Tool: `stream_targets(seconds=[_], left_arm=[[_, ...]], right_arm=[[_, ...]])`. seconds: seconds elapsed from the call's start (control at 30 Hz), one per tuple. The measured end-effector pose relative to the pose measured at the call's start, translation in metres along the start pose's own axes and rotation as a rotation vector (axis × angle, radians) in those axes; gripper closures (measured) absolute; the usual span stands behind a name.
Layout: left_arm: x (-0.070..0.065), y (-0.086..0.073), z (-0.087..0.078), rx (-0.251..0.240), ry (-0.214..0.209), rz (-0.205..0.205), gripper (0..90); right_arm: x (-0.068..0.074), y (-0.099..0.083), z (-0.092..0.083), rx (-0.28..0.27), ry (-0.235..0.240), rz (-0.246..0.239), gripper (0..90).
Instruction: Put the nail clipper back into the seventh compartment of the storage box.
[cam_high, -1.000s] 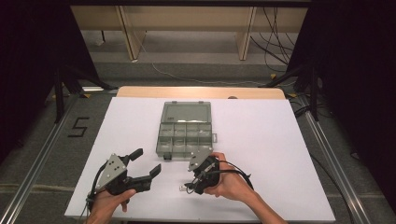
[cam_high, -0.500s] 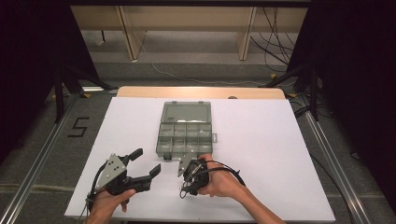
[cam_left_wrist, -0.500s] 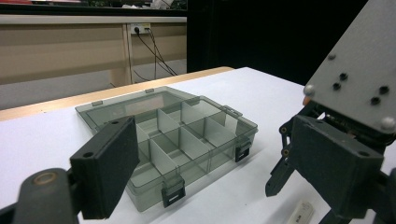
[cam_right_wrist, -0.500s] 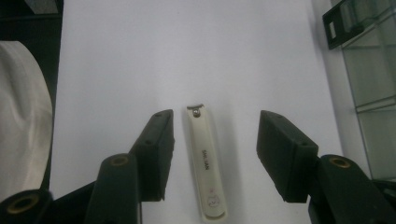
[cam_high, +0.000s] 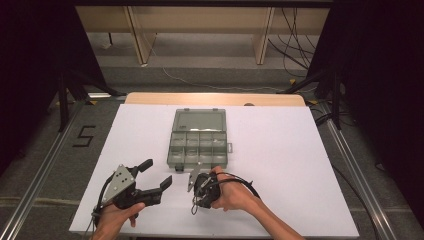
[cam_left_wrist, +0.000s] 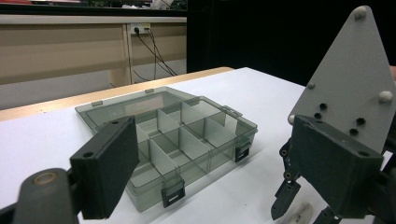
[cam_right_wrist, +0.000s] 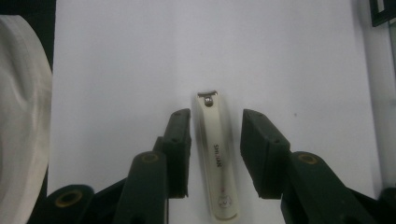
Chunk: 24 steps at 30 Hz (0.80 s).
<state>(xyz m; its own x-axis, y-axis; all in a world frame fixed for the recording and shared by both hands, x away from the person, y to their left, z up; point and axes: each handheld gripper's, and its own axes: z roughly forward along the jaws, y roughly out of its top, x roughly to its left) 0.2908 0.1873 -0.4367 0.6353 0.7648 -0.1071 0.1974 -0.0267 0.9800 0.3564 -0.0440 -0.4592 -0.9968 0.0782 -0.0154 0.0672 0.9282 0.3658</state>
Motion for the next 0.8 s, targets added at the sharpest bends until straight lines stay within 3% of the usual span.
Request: stream_targets(seconds=[0.27, 0.33, 0.5, 0.8], left_arm=[[-0.0001, 0.0002, -0.0003, 0.002, 0.001, 0.001, 15.6], [-0.0002, 0.0001, -0.0002, 0.002, 0.000, 0.000, 15.6], [-0.0002, 0.0001, -0.0002, -0.001, -0.001, 0.001, 15.6], [0.0003, 0.0000, 0.0001, -0.005, -0.003, 0.000, 15.6]], right_arm=[[-0.0002, 0.0006, 0.0042, 0.052, 0.024, -0.005, 71.4], [-0.0009, 0.0023, 0.0048, 0.058, 0.020, -0.029, 75.2], [0.0020, 0.0046, 0.0053, 0.078, 0.012, -0.028, 77.1], [-0.0018, 0.0026, -0.0006, 0.046, 0.006, 0.007, 77.2]])
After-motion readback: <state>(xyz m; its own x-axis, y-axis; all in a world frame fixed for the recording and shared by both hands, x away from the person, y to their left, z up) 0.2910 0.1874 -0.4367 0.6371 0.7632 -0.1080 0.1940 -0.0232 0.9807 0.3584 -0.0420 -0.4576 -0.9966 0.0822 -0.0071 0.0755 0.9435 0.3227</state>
